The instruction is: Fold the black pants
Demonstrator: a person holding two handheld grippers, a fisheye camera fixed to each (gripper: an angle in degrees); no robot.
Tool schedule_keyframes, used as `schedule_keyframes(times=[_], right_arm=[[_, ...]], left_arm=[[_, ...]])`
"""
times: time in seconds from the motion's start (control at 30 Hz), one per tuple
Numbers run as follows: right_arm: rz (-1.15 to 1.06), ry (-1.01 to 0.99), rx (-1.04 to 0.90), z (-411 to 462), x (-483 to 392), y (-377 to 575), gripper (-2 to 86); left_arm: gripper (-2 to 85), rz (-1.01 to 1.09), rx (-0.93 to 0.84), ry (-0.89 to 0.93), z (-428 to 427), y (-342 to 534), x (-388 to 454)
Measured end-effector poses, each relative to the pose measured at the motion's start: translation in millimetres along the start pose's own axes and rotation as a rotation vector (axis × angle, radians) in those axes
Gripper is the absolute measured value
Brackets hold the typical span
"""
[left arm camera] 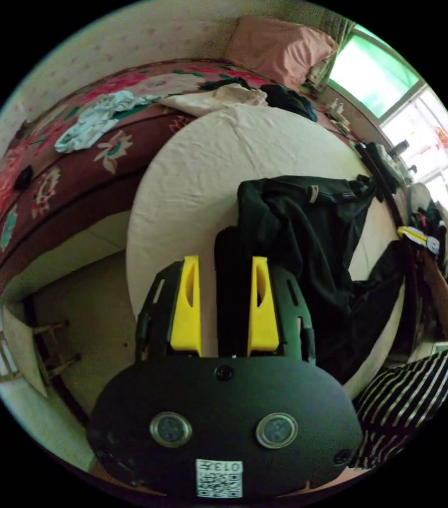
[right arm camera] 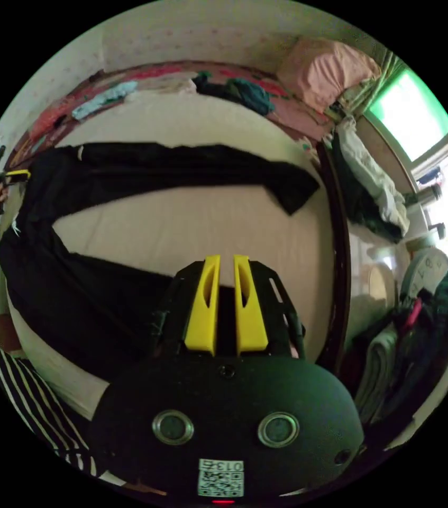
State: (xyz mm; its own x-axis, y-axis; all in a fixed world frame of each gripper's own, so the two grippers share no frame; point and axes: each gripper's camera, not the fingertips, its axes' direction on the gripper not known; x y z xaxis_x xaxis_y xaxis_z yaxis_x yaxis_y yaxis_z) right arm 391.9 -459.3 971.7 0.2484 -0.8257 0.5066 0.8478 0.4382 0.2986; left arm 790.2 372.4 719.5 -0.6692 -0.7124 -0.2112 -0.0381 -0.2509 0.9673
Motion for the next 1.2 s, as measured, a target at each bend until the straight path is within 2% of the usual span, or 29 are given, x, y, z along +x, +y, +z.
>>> schedule_keyframes(times=[0.17, 0.3, 0.37, 0.43, 0.53, 0.63, 0.73, 0.83, 0.9, 0.97, 1.03, 1.13, 1.2], right_arm=[[-0.077, -0.056, 0.144, -0.6, -35.0, -64.8, 8.1], [-0.075, -0.017, 0.072, 32.1, -46.4, -120.2, 7.5], [-0.056, 0.006, 0.022, 45.9, -41.5, -135.0, 6.9], [-0.033, 0.022, 0.013, 54.7, -28.7, -145.8, 6.1], [-0.003, 0.037, 0.016, 60.7, -7.3, -155.3, 6.1], [0.047, 0.092, 0.024, 60.9, 17.9, -158.4, 6.5], [0.128, 0.116, 0.033, 60.2, 53.9, -149.6, 8.1], [0.195, 0.028, 0.041, 66.5, 89.4, -136.3, 9.3], [0.212, 0.000, 0.051, 72.0, 103.7, -131.2, 9.8], [0.229, -0.042, 0.072, 79.8, 116.4, -129.2, 10.4], [0.245, -0.089, 0.081, 94.2, 130.0, -132.2, 10.7], [0.237, -0.100, 0.073, 114.3, 141.0, -140.9, 10.2], [0.230, -0.153, 0.039, 126.6, 146.4, -146.6, 8.3]], left_arm=[[11.6, 0.178, -0.071, 0.171, 27.3, -24.6, -0.9], [7.2, 0.256, -0.088, 0.058, 24.9, -32.2, 8.7], [6.4, 0.256, -0.026, -0.045, 1.2, -29.4, 3.2], [6.6, 0.167, 0.029, -0.117, -20.7, -23.3, -20.3], [8.3, -0.090, 0.089, -0.180, -36.8, -6.5, -85.8], [11.5, -0.314, 0.066, -0.129, -29.5, 9.6, -131.6], [16.4, -0.395, 0.105, -0.039, -27.2, 23.4, -138.7], [16.3, -0.349, 0.143, -0.019, -31.7, 26.9, -114.9], [15.7, -0.354, 0.276, -0.056, -48.2, 32.7, -90.8], [14.6, -0.318, 0.503, -0.174, -73.3, 40.7, -42.0], [13.7, -0.212, 0.557, -0.168, -74.0, 32.4, 2.4], [14.7, 0.105, 0.333, -0.016, -26.2, -8.3, 85.3], [15.6, 0.244, 0.261, -0.041, 9.1, -24.2, 135.6]])
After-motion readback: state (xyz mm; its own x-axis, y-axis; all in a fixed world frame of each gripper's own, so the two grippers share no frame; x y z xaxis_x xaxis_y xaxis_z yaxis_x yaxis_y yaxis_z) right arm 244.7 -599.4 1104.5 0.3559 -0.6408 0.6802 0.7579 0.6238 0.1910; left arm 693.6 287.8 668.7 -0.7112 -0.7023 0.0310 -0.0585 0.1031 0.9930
